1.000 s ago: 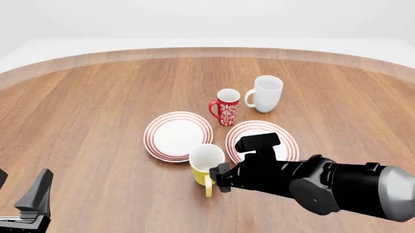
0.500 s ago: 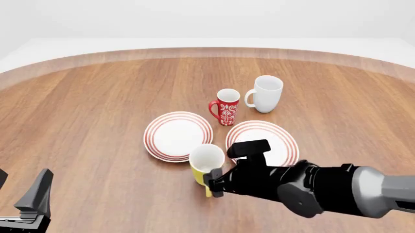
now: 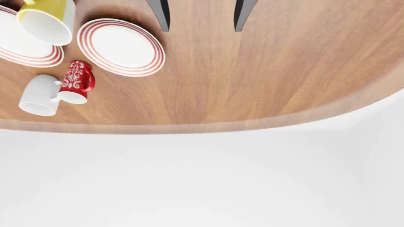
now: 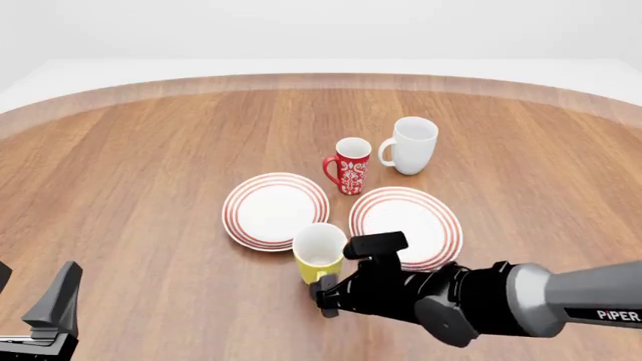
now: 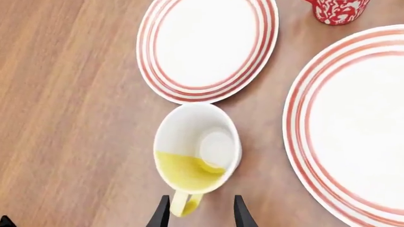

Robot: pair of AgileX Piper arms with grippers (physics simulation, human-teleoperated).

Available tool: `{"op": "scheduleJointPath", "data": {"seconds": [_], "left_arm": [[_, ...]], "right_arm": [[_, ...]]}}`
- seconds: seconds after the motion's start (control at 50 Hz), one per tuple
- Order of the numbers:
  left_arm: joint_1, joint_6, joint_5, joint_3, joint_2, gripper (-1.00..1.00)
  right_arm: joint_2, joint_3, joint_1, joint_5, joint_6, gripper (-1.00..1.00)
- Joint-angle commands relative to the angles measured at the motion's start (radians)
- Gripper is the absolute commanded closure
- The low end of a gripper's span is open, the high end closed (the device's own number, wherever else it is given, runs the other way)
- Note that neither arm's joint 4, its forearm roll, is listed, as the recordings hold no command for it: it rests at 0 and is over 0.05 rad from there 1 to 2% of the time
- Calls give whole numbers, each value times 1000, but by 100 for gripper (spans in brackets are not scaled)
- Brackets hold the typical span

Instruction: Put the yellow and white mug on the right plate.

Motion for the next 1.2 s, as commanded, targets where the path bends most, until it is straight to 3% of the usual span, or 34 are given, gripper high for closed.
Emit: {"op": "scheduleJointPath", "data": {"seconds": [0.02, 0.14, 0.2, 0.22, 0.4, 0.44, 0.62, 0.64, 0.86, 0.88, 0.94, 1.0, 1.1, 1.2], "left_arm": [[0, 0, 0, 0, 0, -100], [0, 0, 0, 0, 0, -100], [0, 0, 0, 0, 0, -100], [0, 0, 0, 0, 0, -100], [0, 0, 0, 0, 0, -100], [0, 0, 0, 0, 0, -100], [0, 0, 0, 0, 0, -100], [0, 0, 0, 0, 0, -100], [0, 0, 0, 0, 0, -100], [0, 0, 0, 0, 0, -100], [0, 0, 0, 0, 0, -100], [0, 0, 0, 0, 0, -100], [0, 0, 0, 0, 0, -100], [0, 0, 0, 0, 0, -100]], "right_arm": [[36, 1, 10, -28, 14, -100], [75, 14, 15, -75, 22, -100], [52, 11, 20, -54, 29, -100], [53, 26, 8, -77, 19, 100], [33, 32, 1, -69, 16, 100], [-5, 19, 2, -18, 16, 100], [6, 33, -3, -47, 11, 100], [-22, 21, -6, -8, 7, 100], [-50, 14, -19, 10, -18, 100], [-84, -6, -19, 61, -18, 100], [-110, -22, -22, 92, -27, 100], [-94, -15, -25, 62, -33, 100], [-136, -53, -29, 126, -43, 100], [-128, -68, -35, 114, -56, 100]]}}
